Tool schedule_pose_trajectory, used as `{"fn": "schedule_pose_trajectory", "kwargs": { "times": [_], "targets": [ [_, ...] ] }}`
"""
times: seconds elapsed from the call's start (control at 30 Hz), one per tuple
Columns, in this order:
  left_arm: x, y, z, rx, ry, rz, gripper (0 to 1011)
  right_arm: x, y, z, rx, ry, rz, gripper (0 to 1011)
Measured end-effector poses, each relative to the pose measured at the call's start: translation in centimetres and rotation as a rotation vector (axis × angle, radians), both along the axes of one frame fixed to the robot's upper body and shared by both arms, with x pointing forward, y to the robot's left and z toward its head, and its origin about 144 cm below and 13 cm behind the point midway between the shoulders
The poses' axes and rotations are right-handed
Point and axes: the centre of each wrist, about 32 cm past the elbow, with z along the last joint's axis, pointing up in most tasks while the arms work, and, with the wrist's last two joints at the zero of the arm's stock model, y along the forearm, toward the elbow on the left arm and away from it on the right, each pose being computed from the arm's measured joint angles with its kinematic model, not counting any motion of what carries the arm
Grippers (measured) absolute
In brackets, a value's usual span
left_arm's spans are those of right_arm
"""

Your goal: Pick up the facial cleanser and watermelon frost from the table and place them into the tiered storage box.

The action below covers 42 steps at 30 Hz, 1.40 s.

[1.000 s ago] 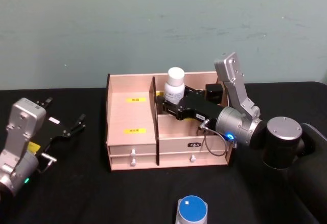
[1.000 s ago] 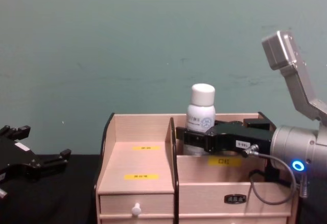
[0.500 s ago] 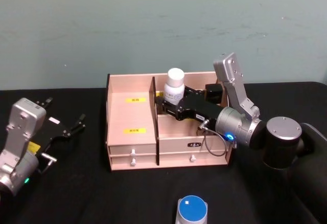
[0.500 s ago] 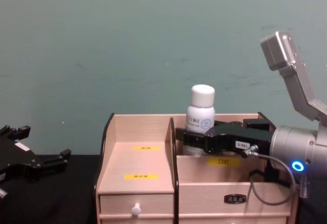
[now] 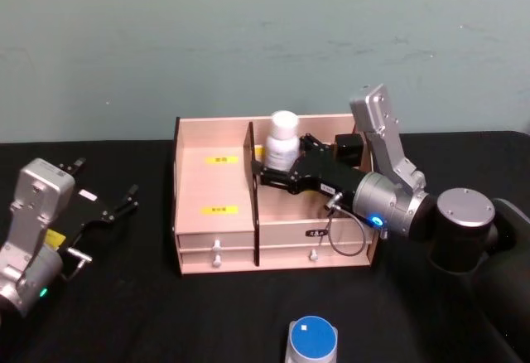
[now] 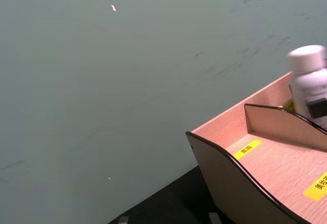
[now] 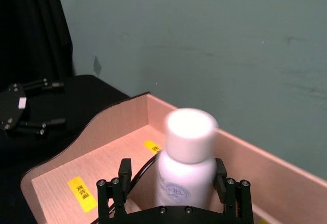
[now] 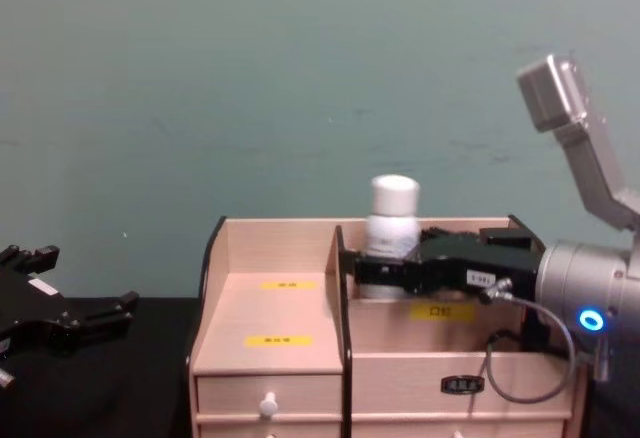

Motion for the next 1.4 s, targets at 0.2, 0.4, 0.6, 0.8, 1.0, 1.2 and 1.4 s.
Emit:
{"fn": "schedule_pose_trajectory", "kwargs": {
  "times": [0.2, 0.4, 0.6, 0.8, 1.0, 1.2, 1.4],
  "targets": [
    [0.0, 0.0, 0.0, 0.0, 0.0, 0.0, 1010, -0.2, -0.2, 1.5, 0.006, -0.055, 0.004, 1002],
    [0.0, 0.0, 0.0, 0.0, 0.0, 0.0, 1010, -0.3, -0.4, 2.7, -0.007, -0.101, 0.001, 1003],
    [0.0, 0.0, 0.0, 0.0, 0.0, 0.0, 1010, -0.3, -0.7, 3.7, -0.027, -0.139, -0.011, 1003],
    [0.0, 0.0, 0.0, 0.0, 0.0, 0.0, 1010, -0.6, -1.0, 4.7, -0.007, -0.165, -0.007, 1002],
    [0.0, 0.0, 0.0, 0.0, 0.0, 0.0, 1010, -1.6, -1.7, 6.1, 0.02, -0.206, -0.001, 1003],
    [0.0, 0.0, 0.0, 0.0, 0.0, 0.0, 1010, -3.5, -3.0, 6.8, 0.039, -0.226, 0.007, 1002],
    [0.0, 0.0, 0.0, 0.0, 0.0, 0.0, 1010, -5.8, -4.4, 6.7, 0.054, -0.224, 0.012, 1003]
  ]
}}
